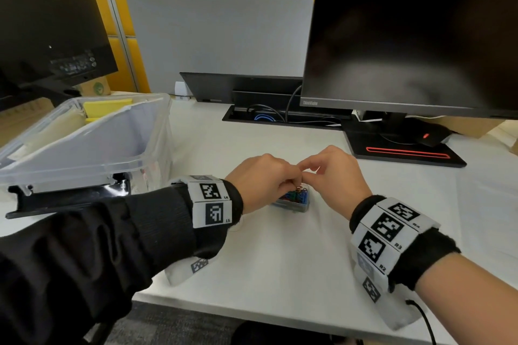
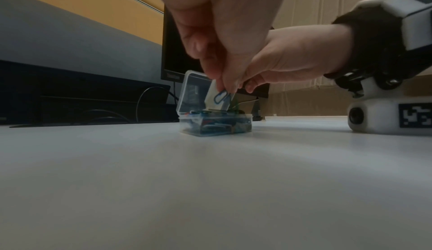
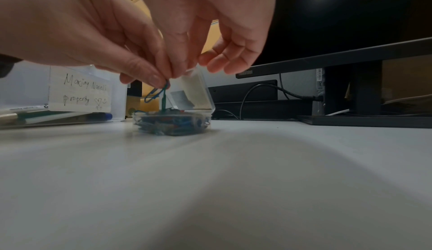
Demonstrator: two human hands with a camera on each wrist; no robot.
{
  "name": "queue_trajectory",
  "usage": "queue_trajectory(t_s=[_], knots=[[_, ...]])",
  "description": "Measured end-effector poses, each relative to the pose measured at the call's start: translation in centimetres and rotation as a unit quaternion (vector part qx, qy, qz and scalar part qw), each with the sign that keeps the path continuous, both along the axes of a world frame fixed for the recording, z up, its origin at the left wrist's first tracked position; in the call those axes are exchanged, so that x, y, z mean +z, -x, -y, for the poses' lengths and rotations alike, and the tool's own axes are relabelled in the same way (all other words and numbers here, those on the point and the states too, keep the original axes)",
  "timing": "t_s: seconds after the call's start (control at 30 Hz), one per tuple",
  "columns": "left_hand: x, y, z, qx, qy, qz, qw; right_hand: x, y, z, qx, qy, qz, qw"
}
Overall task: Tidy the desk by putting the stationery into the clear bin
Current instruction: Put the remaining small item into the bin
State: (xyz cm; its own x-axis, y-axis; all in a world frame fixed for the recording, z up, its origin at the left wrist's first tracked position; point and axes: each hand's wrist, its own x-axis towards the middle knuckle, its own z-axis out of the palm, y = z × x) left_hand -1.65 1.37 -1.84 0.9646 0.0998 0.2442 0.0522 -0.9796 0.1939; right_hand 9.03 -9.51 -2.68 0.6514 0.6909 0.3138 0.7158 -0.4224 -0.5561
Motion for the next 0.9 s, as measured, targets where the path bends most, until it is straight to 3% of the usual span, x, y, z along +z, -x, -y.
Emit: queue_trajectory(t_s=[0.17, 0.3, 0.37, 0.57, 0.73, 0.9], knots=[[-0.1, 0.0, -0.1, -0.025, 0.020, -0.018, 0.999, 0.0, 0.0, 0.1, -0.012, 0.004, -0.021, 1.000], [-0.1, 0.3, -0.6, -0.008, 0.026, 0.131, 0.991, -0.3, -0.1, 0.2, -0.016, 0.037, -0.059, 0.997], [0.0, 0.2, -0.8, 0.034, 0.053, 0.159, 0.985, -0.4, -0.1, 0.3, -0.020, 0.078, -0.079, 0.994], [-0.8, -0.6, -1.2, 0.093, 0.080, -0.089, 0.988, 0.1, 0.4, 0.4, 0.014, 0.128, -0.154, 0.980], [-0.5, -0.8, -1.6, 0.103, 0.133, -0.094, 0.981, -0.1, 0.6, 0.4, 0.022, 0.126, -0.143, 0.981], [-1.0, -0.8, -0.9, 0.126, 0.165, -0.172, 0.963, -0.2, 0.9, 0.4, 0.031, 0.153, -0.109, 0.982]])
